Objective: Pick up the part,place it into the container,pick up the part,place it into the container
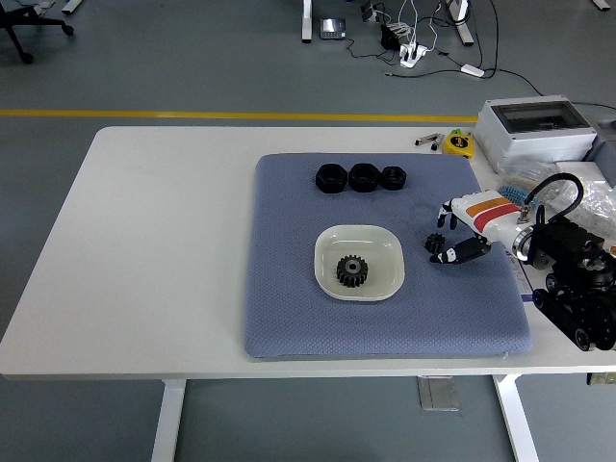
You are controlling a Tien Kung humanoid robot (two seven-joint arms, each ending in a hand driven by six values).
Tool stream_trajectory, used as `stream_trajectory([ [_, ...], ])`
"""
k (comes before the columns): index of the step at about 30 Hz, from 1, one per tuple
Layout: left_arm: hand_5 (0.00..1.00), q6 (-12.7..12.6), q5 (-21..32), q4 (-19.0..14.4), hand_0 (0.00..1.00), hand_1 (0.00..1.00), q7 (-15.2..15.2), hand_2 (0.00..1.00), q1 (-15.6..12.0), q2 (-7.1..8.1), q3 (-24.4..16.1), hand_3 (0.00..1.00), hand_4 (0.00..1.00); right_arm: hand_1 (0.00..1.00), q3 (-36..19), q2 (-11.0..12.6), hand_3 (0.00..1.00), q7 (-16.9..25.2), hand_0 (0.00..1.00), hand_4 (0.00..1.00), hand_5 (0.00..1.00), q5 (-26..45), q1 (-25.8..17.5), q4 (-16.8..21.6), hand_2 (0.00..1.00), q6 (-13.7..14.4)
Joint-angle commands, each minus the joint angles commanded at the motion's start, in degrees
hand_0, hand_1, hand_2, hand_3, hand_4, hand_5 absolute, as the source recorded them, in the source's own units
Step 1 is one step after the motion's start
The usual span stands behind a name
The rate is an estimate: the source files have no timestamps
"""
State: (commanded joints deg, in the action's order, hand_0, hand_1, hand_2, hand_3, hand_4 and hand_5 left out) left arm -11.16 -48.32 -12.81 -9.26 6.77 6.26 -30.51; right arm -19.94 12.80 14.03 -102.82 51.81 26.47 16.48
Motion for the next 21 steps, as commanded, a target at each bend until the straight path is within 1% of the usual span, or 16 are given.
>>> stream_trajectory([
  [8,0.675,0.0,-0.4,-0.1,0.705,0.714,-0.1,0.751,0.2,-0.08,-0.1,0.66,0.681,0.159,1.4,-1.2,0.559,-0.4,0.035,0.976,0.525,2.8,-0.2,-1.0,0.467,0.7],
  [12,0.675,0.0,-0.4,-0.1,0.705,0.714,-0.2,0.751,0.2,-0.15,-0.1,0.66,0.681,0.159,2.2,-1.8,0.559,-0.8,0.035,0.976,0.525,5.1,-0.2,-1.7,0.467,1.6],
  [13,0.674,0.0,-0.3,-0.1,0.705,0.714,-0.2,0.751,0.3,-0.15,-0.1,0.659,0.68,0.146,2.3,-1.9,0.54,-0.9,0.026,0.908,0.572,5.6,-0.2,-1.8,0.434,1.8],
  [18,0.674,0.0,-0.5,-0.1,0.705,0.714,-0.2,0.751,0.3,-0.21,-0.1,0.659,0.68,0.146,3.0,-2.2,0.54,-1.1,0.026,0.908,0.572,7.0,-0.2,-2.2,0.434,2.0],
  [19,0.675,0.0,-0.5,-0.1,0.705,0.715,-0.2,0.751,0.4,-0.21,-0.1,0.658,0.679,0.12,3.2,-2.2,0.529,-1.2,0.015,0.842,0.656,7.3,-0.2,-2.3,0.374,2.0],
  [21,0.675,0.0,-0.5,-0.1,0.705,0.715,-0.3,0.751,0.4,-0.22,-0.2,0.658,0.679,0.12,3.7,-2.3,0.529,-1.2,0.015,0.842,0.656,7.7,-0.2,-2.7,0.374,2.0],
])
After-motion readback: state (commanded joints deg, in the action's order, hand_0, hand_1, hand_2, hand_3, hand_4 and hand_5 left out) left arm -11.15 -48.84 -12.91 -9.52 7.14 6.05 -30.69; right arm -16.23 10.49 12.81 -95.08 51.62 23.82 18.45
